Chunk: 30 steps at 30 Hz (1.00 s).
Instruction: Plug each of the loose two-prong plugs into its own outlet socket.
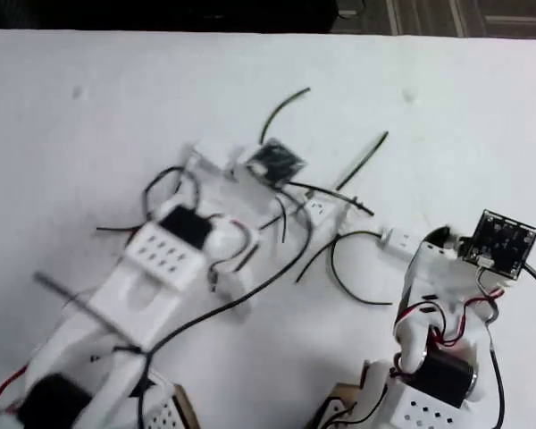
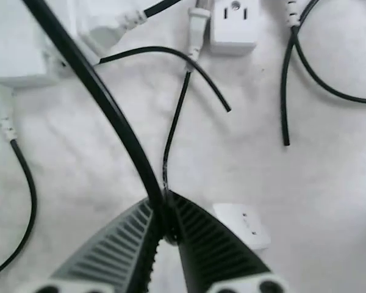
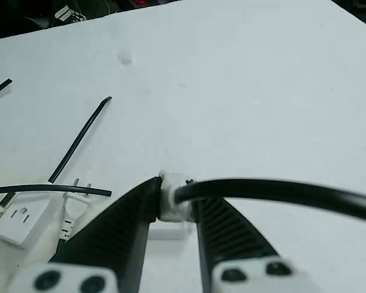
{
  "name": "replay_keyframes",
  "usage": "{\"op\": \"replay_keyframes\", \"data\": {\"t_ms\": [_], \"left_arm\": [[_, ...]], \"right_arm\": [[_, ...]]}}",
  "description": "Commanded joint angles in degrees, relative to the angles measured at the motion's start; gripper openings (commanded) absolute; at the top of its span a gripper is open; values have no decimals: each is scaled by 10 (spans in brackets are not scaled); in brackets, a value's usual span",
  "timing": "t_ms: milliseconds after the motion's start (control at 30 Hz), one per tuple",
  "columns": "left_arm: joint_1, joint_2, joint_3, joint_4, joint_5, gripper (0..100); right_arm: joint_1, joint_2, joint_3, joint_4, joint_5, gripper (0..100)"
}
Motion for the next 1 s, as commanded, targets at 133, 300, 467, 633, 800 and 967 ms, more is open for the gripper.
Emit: {"op": "replay_keyframes", "data": {"t_ms": [133, 300, 467, 633, 800, 967], "left_arm": [[-77, -167, 131, -1, -72, 168], [-182, -277, 134, 40, -79, 382], [-218, -367, 139, 90, -185, 343], [-226, -421, 135, 156, -286, 332], [-260, -465, 144, 149, -410, 290], [-249, -475, 243, 121, -536, 291]], "right_arm": [[-7, -7, -5, -11, 0, 17], [-23, -7, -4, -9, 0, 17], [-51, -7, -4, 9, 0, 17], [-52, -7, -4, 9, 0, 17], [-53, -7, -4, 9, 1, 17], [-53, -7, -4, 9, 1, 17]]}}
